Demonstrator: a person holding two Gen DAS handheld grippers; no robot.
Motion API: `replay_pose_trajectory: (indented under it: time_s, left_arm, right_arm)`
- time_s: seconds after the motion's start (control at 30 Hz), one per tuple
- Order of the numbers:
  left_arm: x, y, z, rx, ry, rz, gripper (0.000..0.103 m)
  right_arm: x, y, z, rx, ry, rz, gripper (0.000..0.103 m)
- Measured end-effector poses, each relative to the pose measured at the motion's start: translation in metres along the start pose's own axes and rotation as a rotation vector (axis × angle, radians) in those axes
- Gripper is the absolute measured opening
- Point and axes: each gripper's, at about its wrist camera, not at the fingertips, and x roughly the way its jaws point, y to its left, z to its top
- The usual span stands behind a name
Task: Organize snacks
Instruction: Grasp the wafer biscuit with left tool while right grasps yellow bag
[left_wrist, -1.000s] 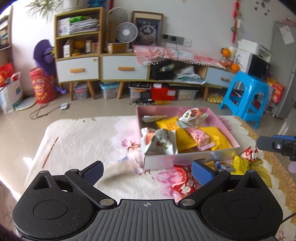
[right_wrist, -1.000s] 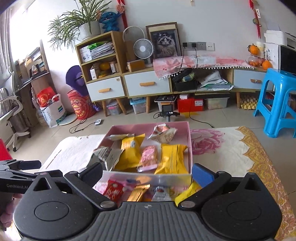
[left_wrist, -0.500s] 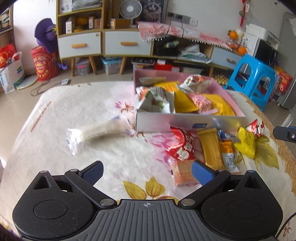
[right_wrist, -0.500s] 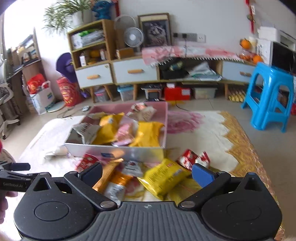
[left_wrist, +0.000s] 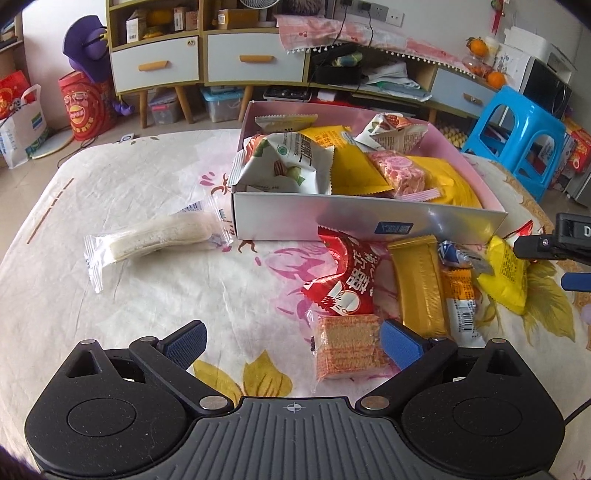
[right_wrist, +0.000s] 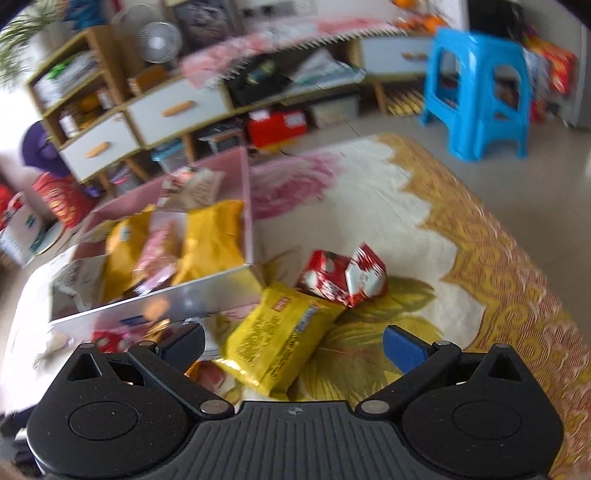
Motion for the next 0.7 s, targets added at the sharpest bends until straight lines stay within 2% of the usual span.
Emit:
replay_pose_trajectory:
  time_s: [0.23,0.47,0.7]
  left_arm:
    - [0.001,0.0,0.0,0.012,-0.005,-0.016,0.1]
    - [-0.002,0.003,-0.001,0.042,0.006,-0.023,0.1]
    - [-0.015,0.02,-0.009,0.115,-0.019,0.004,0.099]
  right_arm:
    - [0.022,0.002,0.005,0.028,0.007,-0.051,0.095]
    - [0.038,0.009,0.003,-0.065,0.002,-0.122,0.091]
    - [0.03,-0.014,-0.004,-0.128,0.067,-0.168,0.09]
